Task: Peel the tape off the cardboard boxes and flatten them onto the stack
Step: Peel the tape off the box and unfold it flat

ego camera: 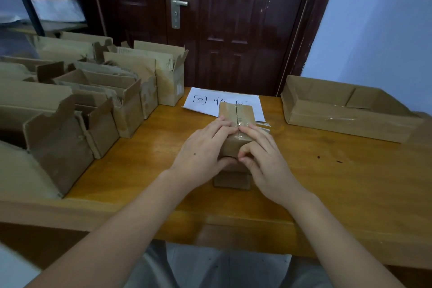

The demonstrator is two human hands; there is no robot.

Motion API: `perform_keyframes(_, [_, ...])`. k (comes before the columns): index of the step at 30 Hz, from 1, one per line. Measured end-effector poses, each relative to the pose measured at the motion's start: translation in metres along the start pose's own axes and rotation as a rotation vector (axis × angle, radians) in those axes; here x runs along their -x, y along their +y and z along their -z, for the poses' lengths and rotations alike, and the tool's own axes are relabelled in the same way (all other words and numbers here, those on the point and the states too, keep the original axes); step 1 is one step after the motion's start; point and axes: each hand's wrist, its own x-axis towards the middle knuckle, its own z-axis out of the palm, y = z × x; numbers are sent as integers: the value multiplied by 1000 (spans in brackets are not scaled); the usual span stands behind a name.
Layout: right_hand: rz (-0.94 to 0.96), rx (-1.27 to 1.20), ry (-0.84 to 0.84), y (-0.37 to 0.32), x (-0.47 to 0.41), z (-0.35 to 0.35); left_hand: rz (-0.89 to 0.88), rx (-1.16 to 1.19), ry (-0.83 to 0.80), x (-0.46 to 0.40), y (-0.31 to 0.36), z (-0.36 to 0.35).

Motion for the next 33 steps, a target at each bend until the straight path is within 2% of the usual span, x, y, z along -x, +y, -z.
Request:
perform_keyframes(5, [30, 69, -39, 0, 0, 6, 2, 3, -19, 0, -2, 0])
perform_keyframes(10, [10, 71, 69, -2, -4, 0, -3, 11, -3, 1, -2, -1])
perform_keyframes(19, [20, 141, 73, 0, 0, -4, 19, 78, -42, -1, -6, 3])
perform_keyframes(25, [24, 135, 108, 3, -1, -8, -14, 26, -38, -4, -6, 5])
perform_keyframes(28, [-15, 126, 126, 4, -1, -9, -51, -34, 19, -6, -1, 7])
perform_keyframes(33, [-55, 117, 135, 4, -3, -8, -220, -35, 153, 5, 2, 5])
